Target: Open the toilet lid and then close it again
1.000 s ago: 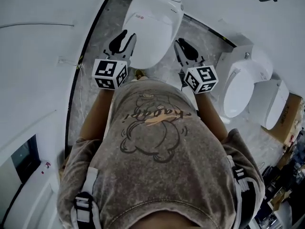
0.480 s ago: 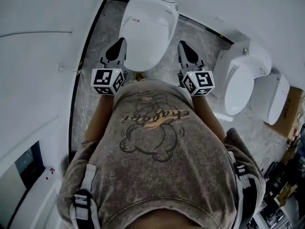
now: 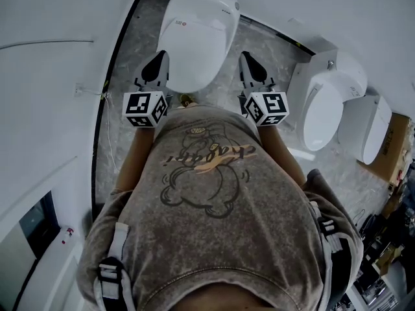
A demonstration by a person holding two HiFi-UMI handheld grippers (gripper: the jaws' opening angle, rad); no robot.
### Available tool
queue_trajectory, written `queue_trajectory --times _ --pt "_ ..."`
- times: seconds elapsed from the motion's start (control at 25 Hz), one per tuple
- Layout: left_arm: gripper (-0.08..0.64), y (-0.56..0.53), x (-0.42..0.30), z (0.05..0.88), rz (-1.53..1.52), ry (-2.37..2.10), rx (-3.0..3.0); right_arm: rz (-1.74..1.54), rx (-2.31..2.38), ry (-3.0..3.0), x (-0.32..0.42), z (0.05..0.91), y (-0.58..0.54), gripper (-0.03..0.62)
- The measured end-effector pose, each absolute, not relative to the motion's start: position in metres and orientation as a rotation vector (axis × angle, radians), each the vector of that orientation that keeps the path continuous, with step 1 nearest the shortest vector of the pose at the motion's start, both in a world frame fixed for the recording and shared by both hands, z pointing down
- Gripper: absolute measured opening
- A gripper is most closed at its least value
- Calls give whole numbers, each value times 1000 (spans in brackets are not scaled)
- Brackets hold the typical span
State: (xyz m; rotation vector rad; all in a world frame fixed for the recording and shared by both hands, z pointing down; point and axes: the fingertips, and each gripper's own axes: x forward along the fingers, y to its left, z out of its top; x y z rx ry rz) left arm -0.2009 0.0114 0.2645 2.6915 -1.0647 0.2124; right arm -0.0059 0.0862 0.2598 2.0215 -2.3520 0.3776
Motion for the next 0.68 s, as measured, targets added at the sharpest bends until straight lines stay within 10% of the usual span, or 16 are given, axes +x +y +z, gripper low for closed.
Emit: queue_trajectory --times 0.68 --pt "9 19 -206 262 193 -1041 2701 342 1969 -2373 -22 262 90 26"
